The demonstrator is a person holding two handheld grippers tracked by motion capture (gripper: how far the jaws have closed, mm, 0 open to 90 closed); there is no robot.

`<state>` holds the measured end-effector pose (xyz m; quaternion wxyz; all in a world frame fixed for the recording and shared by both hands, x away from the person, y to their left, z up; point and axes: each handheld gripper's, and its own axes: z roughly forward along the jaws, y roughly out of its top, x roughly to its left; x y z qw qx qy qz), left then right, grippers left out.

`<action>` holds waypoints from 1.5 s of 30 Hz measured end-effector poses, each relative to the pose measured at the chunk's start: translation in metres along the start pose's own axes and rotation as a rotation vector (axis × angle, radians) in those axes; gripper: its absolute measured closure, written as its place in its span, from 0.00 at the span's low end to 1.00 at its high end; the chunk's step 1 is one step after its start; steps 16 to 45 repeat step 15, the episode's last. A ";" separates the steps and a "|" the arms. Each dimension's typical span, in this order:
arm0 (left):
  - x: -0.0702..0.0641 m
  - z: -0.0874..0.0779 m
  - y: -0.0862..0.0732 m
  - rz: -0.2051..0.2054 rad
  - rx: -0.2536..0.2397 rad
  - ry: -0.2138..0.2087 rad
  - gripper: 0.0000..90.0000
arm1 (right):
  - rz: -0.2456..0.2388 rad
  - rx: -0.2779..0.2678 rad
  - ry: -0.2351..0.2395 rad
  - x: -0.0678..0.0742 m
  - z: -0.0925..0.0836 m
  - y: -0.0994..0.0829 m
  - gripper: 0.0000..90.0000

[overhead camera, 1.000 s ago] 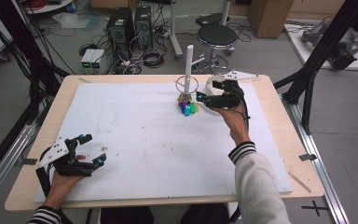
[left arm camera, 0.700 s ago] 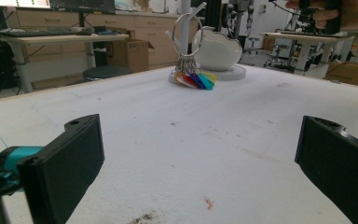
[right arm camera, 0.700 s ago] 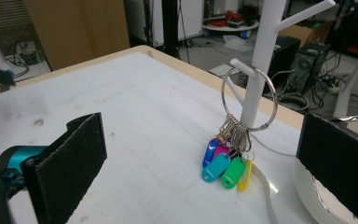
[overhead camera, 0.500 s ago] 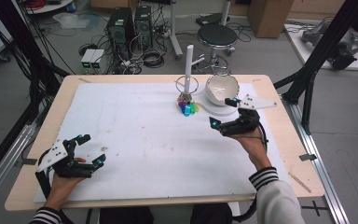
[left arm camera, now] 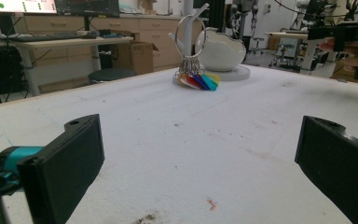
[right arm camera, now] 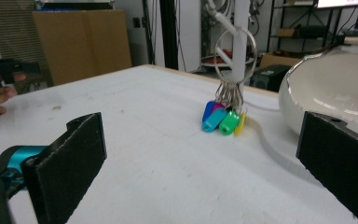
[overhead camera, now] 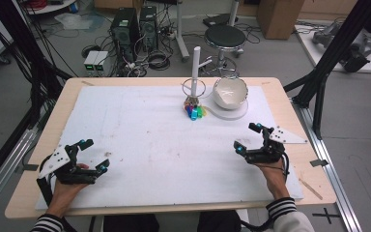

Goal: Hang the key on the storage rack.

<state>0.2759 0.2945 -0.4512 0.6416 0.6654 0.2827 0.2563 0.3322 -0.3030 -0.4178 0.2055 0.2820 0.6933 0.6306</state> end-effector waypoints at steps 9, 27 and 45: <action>0.000 -0.001 0.000 0.000 -0.002 0.003 0.02 | -0.019 -0.013 0.018 0.009 -0.005 -0.034 0.01; -0.001 -0.001 0.000 0.005 -0.009 0.005 0.02 | -0.040 -0.056 -0.011 0.013 -0.009 -0.036 0.01; -0.001 -0.001 0.000 0.005 -0.009 0.005 0.02 | -0.040 -0.056 -0.011 0.013 -0.009 -0.036 0.01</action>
